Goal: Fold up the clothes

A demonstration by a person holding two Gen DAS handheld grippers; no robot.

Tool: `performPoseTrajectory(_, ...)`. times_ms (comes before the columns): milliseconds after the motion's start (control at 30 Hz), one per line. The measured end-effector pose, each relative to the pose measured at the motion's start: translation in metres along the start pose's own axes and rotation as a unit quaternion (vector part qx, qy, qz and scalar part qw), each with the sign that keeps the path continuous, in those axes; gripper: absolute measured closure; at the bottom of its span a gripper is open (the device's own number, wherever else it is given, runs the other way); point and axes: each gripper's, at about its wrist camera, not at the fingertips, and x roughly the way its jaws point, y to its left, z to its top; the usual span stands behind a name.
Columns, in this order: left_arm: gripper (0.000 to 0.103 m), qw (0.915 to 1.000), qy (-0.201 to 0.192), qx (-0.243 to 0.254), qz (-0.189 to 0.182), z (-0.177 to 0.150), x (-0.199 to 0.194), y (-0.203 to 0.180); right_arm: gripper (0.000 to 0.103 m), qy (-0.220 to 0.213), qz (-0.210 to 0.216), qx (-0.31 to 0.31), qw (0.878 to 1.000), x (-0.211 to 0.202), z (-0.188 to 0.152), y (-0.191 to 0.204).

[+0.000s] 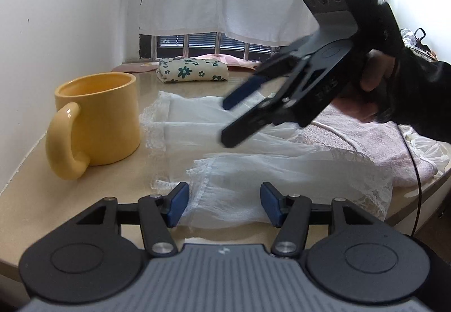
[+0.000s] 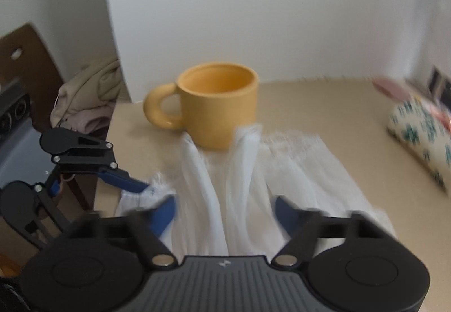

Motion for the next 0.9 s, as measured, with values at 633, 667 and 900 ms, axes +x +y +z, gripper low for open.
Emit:
performPoseTrajectory(633, 0.045, 0.9852, -0.116, -0.016, 0.125, 0.011, -0.029, -0.033, 0.064, -0.039, -0.242, 0.188, 0.951, -0.229, -0.212, 0.073)
performPoseTrajectory(667, 0.045, 0.9869, -0.122, -0.006, 0.105, 0.011, -0.035, -0.042, 0.064, -0.045, -0.246, 0.196, 0.948, -0.237, -0.227, 0.082)
performPoseTrajectory(900, 0.045, 0.9862, -0.035, 0.123, -0.104, 0.0, -0.021, -0.103, 0.064, -0.063, -0.229, 0.18, 0.955, -0.25, -0.277, 0.11)
